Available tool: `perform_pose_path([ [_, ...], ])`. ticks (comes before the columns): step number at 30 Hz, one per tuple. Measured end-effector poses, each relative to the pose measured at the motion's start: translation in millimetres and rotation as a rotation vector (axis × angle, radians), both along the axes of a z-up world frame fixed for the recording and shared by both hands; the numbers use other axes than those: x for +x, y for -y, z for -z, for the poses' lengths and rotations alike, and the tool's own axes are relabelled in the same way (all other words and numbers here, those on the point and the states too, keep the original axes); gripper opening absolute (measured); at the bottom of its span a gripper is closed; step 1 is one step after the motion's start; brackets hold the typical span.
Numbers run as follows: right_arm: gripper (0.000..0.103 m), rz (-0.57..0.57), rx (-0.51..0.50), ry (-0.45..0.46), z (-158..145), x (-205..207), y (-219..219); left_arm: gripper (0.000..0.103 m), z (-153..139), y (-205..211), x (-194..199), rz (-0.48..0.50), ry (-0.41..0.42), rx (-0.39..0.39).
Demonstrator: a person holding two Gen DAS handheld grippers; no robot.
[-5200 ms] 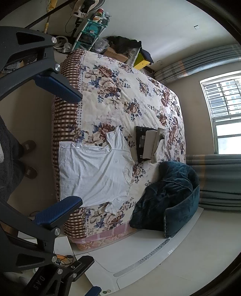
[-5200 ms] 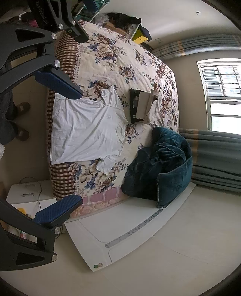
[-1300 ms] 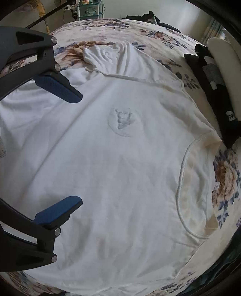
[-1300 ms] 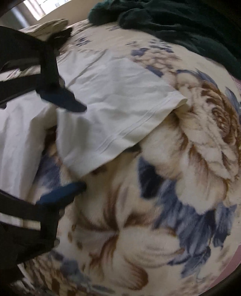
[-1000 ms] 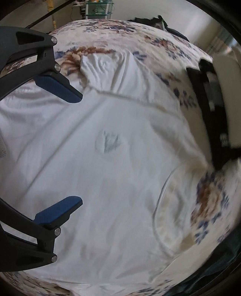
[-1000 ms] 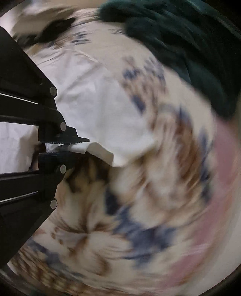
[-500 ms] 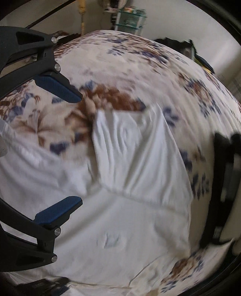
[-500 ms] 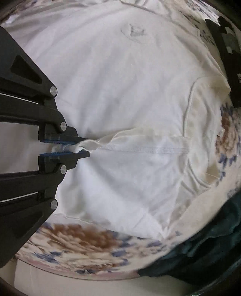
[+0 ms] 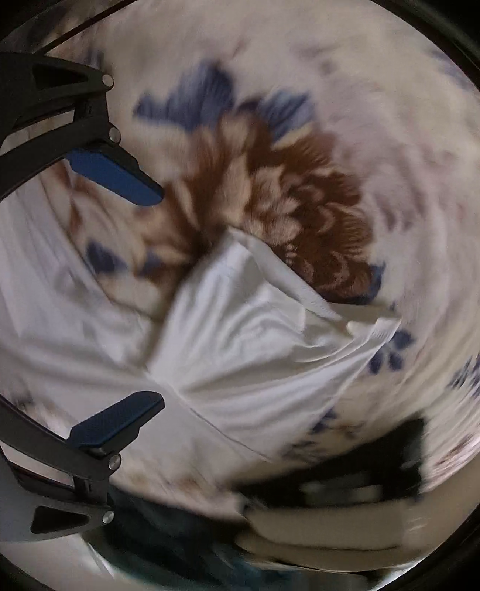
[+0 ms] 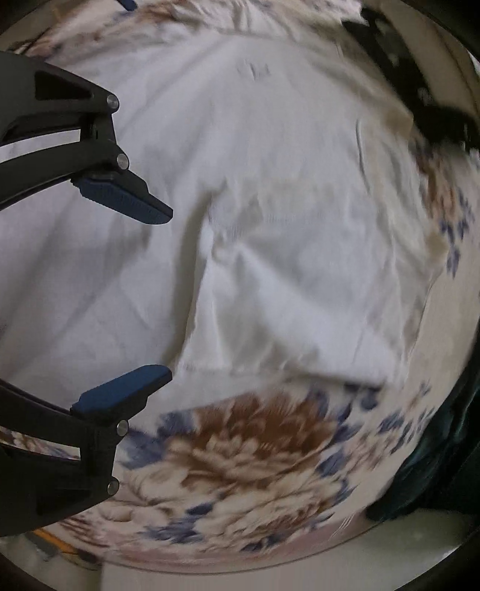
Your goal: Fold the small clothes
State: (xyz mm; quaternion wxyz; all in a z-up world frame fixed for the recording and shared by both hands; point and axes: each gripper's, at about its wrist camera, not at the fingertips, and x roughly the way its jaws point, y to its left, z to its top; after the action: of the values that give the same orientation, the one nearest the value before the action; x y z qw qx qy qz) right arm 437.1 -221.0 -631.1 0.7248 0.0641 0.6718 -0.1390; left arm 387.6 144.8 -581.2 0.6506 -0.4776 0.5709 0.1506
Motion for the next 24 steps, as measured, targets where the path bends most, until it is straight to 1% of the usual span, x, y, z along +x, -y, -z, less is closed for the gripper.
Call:
perform_pose_path([
  [1,0.080,0.023,0.000,-0.002,1,-1,1,0.098,8,-5,0,-0.052,0.018,-0.037],
  [2,0.080,0.044,0.002,-0.006,3,-2,0,0.089,15,-8,2,-0.094,0.023,-0.067],
  [3,0.080,0.057,0.005,-0.009,4,0,-3,0.083,21,-9,4,-0.123,0.019,-0.082],
  [4,0.080,0.061,0.004,-0.012,6,5,-6,0.056,25,-11,7,-0.150,0.019,-0.086],
  [5,0.080,0.058,-0.001,-0.013,8,4,-4,0.009,28,-12,11,-0.166,0.023,-0.088],
  [6,0.080,0.048,-0.010,-0.014,7,4,-8,0.002,31,-11,13,-0.173,0.018,-0.092],
  [8,0.080,0.011,-0.037,-0.019,6,1,-15,0.003,28,-12,21,-0.194,0.022,-0.059],
  [9,0.080,-0.005,-0.048,-0.022,6,0,-19,0.003,22,-16,25,-0.202,0.040,-0.029],
  [11,0.080,-0.023,-0.056,-0.028,5,-3,-24,0.002,7,-14,35,-0.179,0.091,0.045],
  [12,0.080,-0.028,-0.058,-0.030,5,-3,-24,0.002,-7,-11,44,-0.141,0.127,0.104],
  [14,0.080,-0.027,-0.066,-0.031,3,-3,-31,0.002,-30,2,58,-0.035,0.202,0.197],
  [15,0.080,-0.020,-0.068,-0.032,2,-7,-27,0.002,-46,24,72,0.092,0.269,0.250],
  [16,0.080,-0.011,-0.071,-0.035,4,-4,-25,0.002,-54,43,83,0.197,0.305,0.275],
  [17,0.080,-0.001,-0.075,-0.039,3,-4,-28,0.002,-60,75,94,0.341,0.332,0.286],
  [18,0.080,0.015,-0.076,-0.046,3,-8,-23,0.003,-59,101,98,0.444,0.342,0.253],
  [19,0.080,0.028,-0.075,-0.049,3,-8,-20,0.003,-57,120,101,0.520,0.338,0.226],
  [21,0.080,0.045,-0.076,-0.054,4,-10,-14,0.004,-43,174,105,0.727,0.300,0.197],
  [22,0.080,0.049,-0.079,-0.060,4,-12,-12,0.004,-35,189,104,0.789,0.269,0.184],
  [23,0.080,0.052,-0.082,-0.064,4,-14,-10,0.005,-30,198,102,0.827,0.240,0.171],
  [24,0.080,0.059,-0.080,-0.067,3,-16,-7,0.005,-27,201,101,0.843,0.215,0.183],
])
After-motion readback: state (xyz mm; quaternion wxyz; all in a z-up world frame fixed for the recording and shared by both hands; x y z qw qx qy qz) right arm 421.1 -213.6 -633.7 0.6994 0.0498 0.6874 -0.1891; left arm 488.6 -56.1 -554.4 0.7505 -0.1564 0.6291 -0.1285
